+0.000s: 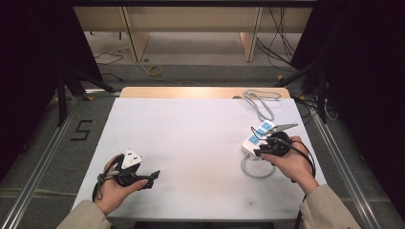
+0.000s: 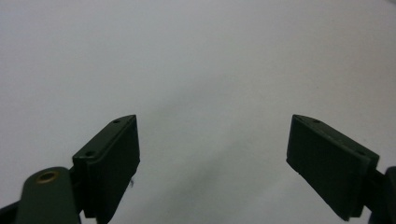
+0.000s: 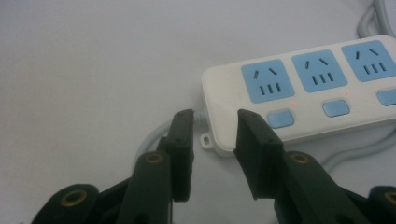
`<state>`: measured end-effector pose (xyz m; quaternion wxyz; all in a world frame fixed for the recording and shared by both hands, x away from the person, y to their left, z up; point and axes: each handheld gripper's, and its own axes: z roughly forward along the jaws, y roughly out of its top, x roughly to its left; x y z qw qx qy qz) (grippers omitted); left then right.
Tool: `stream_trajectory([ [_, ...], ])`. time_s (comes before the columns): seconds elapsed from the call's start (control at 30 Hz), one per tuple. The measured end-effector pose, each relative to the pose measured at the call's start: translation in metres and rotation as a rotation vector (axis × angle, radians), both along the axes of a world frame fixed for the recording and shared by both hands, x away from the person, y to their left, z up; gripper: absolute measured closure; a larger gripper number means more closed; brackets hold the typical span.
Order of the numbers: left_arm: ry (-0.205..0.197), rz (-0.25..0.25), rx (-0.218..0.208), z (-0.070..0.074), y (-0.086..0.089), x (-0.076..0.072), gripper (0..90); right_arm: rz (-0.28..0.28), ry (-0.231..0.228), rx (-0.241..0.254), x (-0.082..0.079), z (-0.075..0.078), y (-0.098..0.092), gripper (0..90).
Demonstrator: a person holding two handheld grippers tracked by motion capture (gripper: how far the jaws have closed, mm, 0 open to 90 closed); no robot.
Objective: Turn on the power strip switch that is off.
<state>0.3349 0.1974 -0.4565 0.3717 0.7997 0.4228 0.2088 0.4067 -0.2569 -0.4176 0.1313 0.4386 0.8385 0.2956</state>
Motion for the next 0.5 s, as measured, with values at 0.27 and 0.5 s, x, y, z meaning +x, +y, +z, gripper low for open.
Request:
stream_trajectory([
  [0.27, 0.005, -0.003, -0.001, -0.001, 0.0, 0.0, 17.0, 0.021, 0.007, 0.016, -0.006, -0.002, -0.001, 62.2],
  [0.5, 0.013, -0.009, 0.004, -0.001, 0.0, 0.0, 17.1, 0.044, 0.0, 0.039, -0.015, -0.004, -0.003, 57.7],
])
